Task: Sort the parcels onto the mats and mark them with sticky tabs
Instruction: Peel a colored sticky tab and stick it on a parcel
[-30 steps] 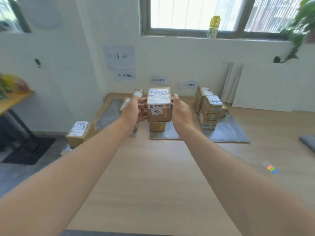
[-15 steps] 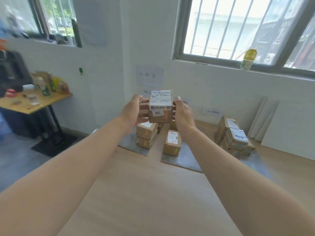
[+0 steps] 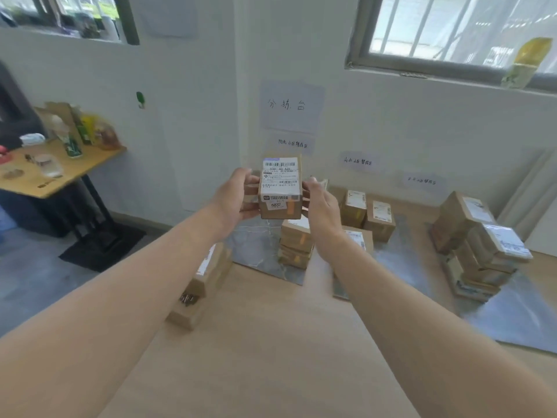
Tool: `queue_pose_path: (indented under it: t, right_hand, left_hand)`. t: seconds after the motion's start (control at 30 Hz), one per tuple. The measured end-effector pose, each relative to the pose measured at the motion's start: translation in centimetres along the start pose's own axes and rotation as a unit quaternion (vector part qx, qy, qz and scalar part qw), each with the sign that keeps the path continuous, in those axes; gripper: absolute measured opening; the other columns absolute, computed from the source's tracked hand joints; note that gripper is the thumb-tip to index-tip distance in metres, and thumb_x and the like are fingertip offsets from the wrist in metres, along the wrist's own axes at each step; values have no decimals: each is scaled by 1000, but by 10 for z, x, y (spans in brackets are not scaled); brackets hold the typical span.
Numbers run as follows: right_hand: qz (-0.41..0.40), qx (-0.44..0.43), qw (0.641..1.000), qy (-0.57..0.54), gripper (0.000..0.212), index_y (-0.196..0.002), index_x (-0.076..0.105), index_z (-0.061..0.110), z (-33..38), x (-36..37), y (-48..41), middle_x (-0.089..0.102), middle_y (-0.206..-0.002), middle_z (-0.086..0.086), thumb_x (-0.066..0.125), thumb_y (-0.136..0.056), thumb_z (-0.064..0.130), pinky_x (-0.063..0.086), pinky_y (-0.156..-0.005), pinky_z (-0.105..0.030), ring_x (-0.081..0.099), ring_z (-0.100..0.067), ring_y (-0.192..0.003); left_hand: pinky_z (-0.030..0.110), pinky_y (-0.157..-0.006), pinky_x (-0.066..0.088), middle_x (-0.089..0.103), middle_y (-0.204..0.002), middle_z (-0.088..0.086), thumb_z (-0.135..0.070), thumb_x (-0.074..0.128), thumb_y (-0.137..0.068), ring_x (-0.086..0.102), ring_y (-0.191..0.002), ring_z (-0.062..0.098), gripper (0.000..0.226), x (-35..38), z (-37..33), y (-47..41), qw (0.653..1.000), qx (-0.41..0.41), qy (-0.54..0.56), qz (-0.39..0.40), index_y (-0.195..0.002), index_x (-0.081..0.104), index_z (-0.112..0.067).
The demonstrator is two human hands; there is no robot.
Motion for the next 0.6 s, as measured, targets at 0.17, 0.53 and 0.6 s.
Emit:
queue_pose_path:
  t: [0.17, 0.53, 0.6]
  right_hand:
    - [-45, 41, 998, 21, 38, -95, 72, 40, -37, 57, -41, 76, -91, 23, 37, -107, 47, 50, -96, -30, 69, -2, -97]
    - [-59, 135, 988, 45, 22, -113, 62, 28, -104, 118, -121, 61, -99, 24, 41, -108, 33, 38, -69, -11, 54, 12, -88]
    - [-52, 148, 986, 51, 26, -123, 60, 24, -115, 125, -139, 60, -99, 24, 41, -108, 33, 37, -66, -9, 54, 13, -85]
  left_hand:
    - [44, -90, 54, 69, -101, 7, -39, 38, -103, 65, -91, 32, 36, -45, 21, -79, 998, -55, -10, 34, -110, 59, -12]
    - [29, -76, 52, 68, -90, 9, -35, 37, -105, 64, -80, 21, 25, -68, 83, -203, 988, -126, -20, 89, -104, 59, -24]
    - [29, -79, 52, 66, -88, 8, -35, 37, -105, 63, -81, 21, 25, -68, 93, -222, 987, -136, -18, 83, -102, 59, -25]
Point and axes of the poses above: each hand's wrist, its own y-axis away from the middle knuckle, its own x-axis out of the palm, z = x × y, the point moved 5 cm from there along -y, towards the middle knuckle
